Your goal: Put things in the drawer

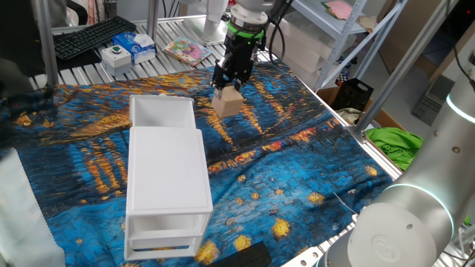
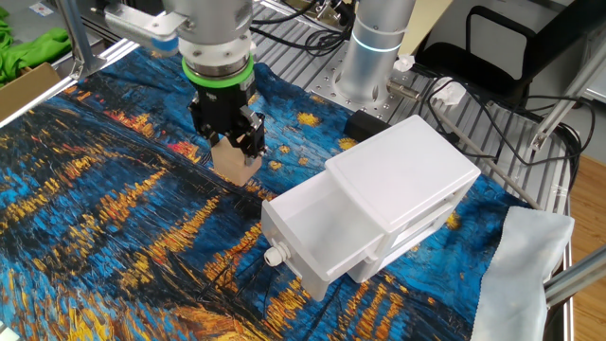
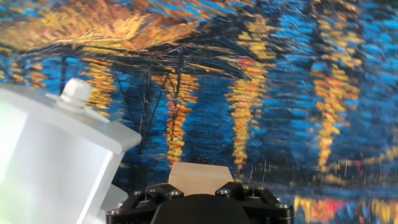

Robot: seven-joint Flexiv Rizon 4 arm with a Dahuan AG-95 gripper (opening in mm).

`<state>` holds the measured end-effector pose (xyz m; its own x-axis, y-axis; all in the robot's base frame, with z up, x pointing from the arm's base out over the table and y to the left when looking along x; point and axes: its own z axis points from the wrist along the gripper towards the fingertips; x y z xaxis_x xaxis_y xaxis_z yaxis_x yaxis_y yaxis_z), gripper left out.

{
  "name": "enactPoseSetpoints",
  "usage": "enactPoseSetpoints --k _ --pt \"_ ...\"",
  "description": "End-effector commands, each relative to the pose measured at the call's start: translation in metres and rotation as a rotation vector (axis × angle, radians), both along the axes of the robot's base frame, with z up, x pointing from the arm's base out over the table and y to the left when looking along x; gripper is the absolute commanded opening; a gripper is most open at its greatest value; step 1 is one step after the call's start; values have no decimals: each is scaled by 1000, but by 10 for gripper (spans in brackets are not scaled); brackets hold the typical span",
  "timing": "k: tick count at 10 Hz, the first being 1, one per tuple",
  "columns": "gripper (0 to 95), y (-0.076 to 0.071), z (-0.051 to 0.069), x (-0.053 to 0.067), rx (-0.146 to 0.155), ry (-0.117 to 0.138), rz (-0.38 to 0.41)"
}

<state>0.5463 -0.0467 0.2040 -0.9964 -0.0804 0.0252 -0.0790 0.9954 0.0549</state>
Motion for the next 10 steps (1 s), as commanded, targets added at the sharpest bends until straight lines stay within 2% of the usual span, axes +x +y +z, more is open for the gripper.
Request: enactPoseSetpoints --k 1,2,3,4,5,6,7,9,10 --pt "0 0 0 -1 -8 -48 21" --pt "0 0 0 -1 -25 -68 44" --pt "0 0 0 -1 -24 -78 40" --pt "0 0 0 -1 -24 -75 44" --pt "0 0 0 -1 -27 -64 42" --pt "0 0 0 -1 -27 -34 33" --pt "0 0 0 -1 -27 -23 25" --pt "0 0 0 -1 -24 29 6" --pt "0 0 5 0 -15 44 -5"
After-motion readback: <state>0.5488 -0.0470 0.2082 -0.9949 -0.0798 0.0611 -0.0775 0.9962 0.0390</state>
